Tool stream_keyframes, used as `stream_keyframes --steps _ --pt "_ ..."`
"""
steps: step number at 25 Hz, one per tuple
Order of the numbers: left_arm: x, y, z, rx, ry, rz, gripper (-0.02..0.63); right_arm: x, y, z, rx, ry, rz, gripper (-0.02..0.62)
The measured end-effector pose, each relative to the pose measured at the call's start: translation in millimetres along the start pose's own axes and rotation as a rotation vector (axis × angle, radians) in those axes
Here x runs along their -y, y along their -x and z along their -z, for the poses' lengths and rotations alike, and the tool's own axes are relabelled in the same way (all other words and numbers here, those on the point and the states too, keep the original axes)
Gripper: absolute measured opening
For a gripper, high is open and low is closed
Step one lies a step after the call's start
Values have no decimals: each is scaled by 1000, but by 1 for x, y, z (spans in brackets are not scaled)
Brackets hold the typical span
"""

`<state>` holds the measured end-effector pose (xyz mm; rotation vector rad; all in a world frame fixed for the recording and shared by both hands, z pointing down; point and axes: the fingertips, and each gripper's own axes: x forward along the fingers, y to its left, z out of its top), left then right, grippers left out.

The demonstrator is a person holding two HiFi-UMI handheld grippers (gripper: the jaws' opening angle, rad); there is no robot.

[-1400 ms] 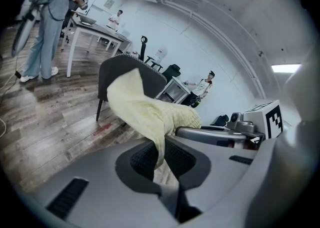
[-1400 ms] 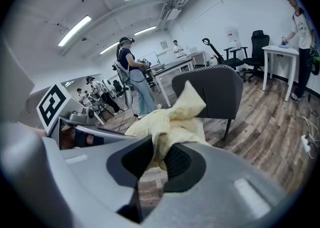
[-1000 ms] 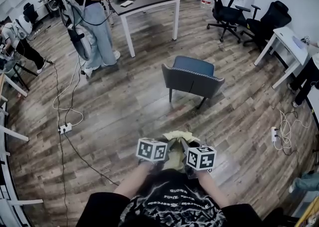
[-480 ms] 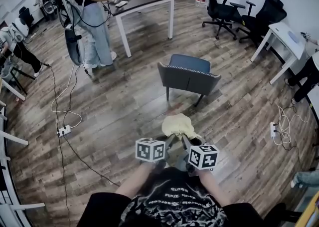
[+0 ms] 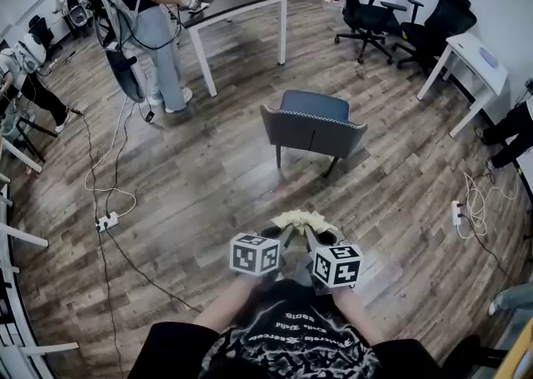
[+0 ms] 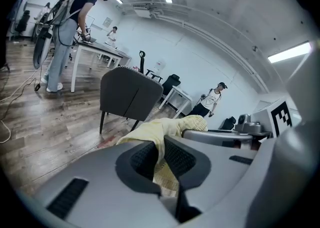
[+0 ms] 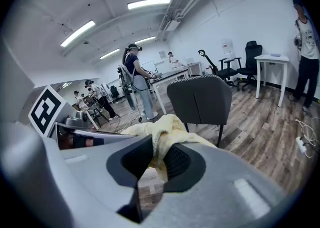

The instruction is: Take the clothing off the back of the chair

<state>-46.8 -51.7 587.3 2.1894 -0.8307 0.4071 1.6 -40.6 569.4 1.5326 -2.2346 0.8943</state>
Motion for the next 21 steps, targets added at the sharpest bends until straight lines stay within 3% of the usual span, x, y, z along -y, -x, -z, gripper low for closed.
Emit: stream_keyframes --steps 21 --pt "12 -17 -6 2 -15 14 32 18 8 -7 30 9 46 54"
